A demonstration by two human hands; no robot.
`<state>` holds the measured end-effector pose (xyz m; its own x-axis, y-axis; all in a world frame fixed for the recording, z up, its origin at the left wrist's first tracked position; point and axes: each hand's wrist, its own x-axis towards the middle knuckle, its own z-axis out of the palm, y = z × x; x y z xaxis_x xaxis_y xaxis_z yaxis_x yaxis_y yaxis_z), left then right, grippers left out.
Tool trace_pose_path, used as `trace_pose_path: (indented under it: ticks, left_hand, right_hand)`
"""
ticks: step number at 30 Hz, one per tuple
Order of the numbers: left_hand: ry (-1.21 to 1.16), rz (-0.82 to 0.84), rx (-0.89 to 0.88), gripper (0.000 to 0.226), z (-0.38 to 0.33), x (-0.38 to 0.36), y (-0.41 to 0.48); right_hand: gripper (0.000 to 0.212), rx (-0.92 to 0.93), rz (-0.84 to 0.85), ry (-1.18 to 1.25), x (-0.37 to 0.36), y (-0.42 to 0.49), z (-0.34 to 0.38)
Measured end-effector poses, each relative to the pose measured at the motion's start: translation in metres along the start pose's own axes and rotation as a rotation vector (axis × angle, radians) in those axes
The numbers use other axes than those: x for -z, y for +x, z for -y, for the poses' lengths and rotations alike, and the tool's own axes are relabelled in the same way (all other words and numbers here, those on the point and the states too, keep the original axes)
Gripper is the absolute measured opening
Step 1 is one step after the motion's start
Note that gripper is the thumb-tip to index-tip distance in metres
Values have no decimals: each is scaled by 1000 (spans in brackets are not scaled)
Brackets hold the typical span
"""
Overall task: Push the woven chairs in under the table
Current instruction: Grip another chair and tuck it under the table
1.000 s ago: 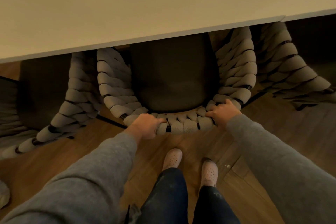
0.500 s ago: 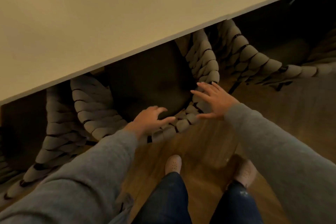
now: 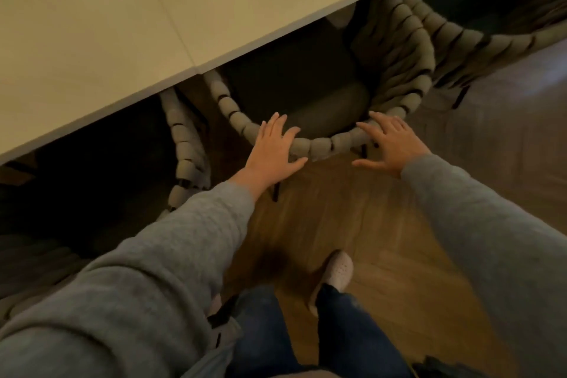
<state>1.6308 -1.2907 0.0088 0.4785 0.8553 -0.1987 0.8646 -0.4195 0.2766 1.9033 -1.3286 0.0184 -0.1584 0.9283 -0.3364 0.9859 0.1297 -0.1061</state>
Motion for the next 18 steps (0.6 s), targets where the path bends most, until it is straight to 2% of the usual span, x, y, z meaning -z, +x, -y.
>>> trace_pose_path:
  ticks: [6,12,18]
  left_hand:
    - [-26,63,-105,68,-130,-3,102]
    - [16,65,-137,71,-195,-2,207]
    - [79,74,-141,81,-252,-9,326]
  right_hand:
    - [87,-75,-85,-22,34,0,-150]
    - [86,-97,-101,-15,60,40,-253]
    - [100,-169,-16,-89,87,88,-375]
